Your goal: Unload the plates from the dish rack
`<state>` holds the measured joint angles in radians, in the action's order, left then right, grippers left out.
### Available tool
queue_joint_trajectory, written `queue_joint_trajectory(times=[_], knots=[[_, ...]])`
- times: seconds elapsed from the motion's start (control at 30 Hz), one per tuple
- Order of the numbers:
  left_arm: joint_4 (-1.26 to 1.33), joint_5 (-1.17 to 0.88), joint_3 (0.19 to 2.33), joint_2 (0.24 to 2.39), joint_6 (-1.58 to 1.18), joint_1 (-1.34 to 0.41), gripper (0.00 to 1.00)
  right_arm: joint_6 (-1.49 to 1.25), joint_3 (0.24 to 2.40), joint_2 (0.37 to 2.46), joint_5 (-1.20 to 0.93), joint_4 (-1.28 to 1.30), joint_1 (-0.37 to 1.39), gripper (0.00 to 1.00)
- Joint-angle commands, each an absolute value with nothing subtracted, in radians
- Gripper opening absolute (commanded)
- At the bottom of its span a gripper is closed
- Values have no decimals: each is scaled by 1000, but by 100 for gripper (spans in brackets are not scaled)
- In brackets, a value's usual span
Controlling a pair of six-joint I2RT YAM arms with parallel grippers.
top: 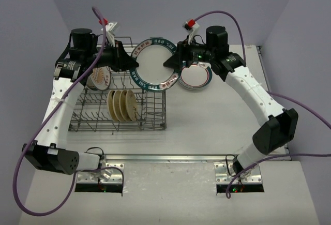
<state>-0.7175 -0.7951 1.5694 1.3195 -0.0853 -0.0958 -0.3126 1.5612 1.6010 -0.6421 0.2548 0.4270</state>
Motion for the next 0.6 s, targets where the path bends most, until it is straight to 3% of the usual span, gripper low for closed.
queue_joint_trajectory(times=[0.0,0.07,0.13,0.17,0.43,0.57], knots=[[-672,-820,1578,1308,-83,-110,5,-285,1602,1602,-600,270,423,1],[-673,-740,1580,1308,-88,-110,37,-292,1585,1585,-585,271,415,0],[-679,-637,1587,1305,-100,-109,85,-326,1562,1564,-579,270,377,0],[-681,-596,1593,1304,-106,-107,100,-365,1554,1557,-589,268,336,0],[-667,-313,1656,1280,-119,-77,100,-592,1543,1628,-711,236,-58,0],[-653,-205,1647,1273,-121,-76,100,-587,1638,1778,-715,332,-113,0]])
